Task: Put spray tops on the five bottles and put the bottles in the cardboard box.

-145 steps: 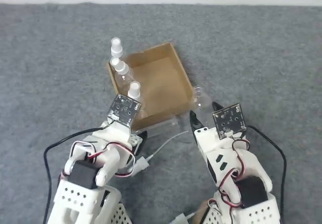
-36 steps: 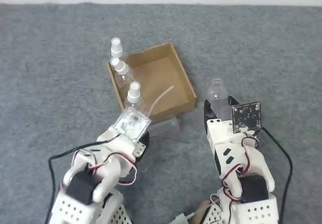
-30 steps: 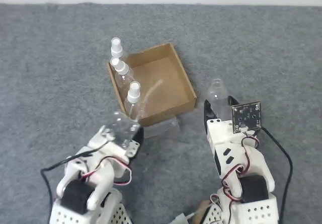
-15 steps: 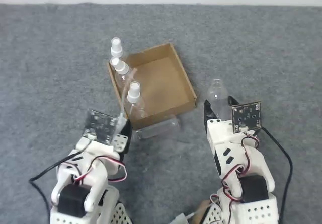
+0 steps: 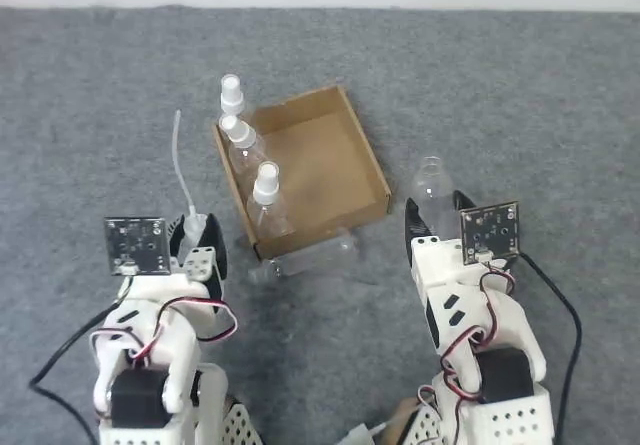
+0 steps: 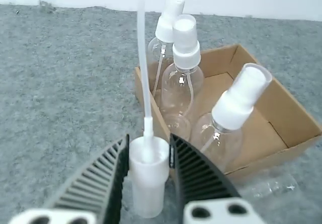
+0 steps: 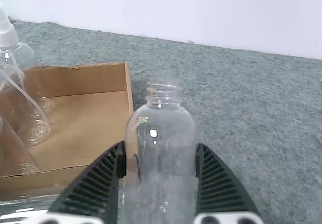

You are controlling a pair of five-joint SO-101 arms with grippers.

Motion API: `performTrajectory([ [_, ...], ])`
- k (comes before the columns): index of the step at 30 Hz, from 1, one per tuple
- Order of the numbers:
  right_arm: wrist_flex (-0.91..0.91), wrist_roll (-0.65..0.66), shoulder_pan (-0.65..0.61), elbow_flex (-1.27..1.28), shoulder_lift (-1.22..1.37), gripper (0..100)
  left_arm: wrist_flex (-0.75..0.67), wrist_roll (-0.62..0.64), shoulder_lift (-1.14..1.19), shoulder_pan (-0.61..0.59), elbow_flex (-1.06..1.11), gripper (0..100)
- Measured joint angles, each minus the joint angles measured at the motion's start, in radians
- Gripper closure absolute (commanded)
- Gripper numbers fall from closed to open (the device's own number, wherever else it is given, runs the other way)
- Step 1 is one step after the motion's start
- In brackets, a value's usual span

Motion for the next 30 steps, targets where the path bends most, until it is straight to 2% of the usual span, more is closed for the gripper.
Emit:
performTrajectory([
  [8, 0.000, 0.000, 0.000, 0.011, -0.002, 95.4, -0.014, 0.018, 0.031, -0.015, -0.002, 99],
  [13, 0.000, 0.000, 0.000, 0.014, 0.000, 95.4, -0.077, 0.023, 0.244, -0.092, -0.081, 99],
  [19, 0.000, 0.000, 0.000, 0.014, 0.000, 95.4, -0.135, 0.037, 0.494, -0.106, -0.141, 99],
  [30, 0.000, 0.000, 0.000, 0.014, 0.000, 95.4, -0.152, 0.064, 0.824, -0.169, -0.270, 99],
])
